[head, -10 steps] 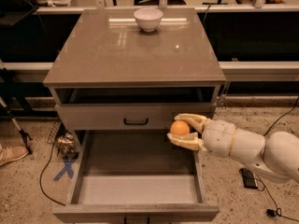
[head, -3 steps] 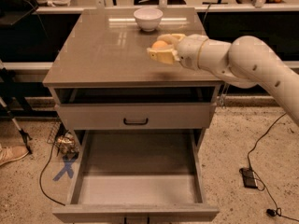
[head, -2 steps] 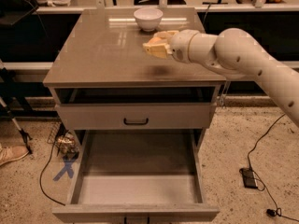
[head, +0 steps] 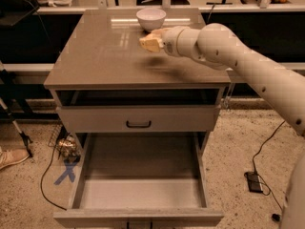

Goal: Pick orange from middle drawer and place on counter

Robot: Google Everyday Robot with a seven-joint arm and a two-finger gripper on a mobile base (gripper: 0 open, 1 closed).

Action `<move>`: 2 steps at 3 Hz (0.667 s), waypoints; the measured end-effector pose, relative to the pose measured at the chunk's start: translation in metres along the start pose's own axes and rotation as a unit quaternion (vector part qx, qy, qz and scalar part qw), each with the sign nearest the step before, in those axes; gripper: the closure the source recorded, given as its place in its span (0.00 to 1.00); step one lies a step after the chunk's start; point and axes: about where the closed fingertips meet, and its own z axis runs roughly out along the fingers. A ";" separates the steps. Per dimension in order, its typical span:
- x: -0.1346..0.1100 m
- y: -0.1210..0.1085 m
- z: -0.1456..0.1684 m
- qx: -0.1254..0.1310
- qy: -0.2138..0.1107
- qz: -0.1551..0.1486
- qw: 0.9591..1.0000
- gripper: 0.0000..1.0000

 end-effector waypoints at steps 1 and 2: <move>0.000 -0.010 0.022 0.006 0.004 0.010 1.000 0.84; 0.007 -0.017 0.040 0.004 0.012 0.013 1.000 0.61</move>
Offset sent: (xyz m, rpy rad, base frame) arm 0.0601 0.0129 -0.0236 -0.0053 0.0501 -0.0233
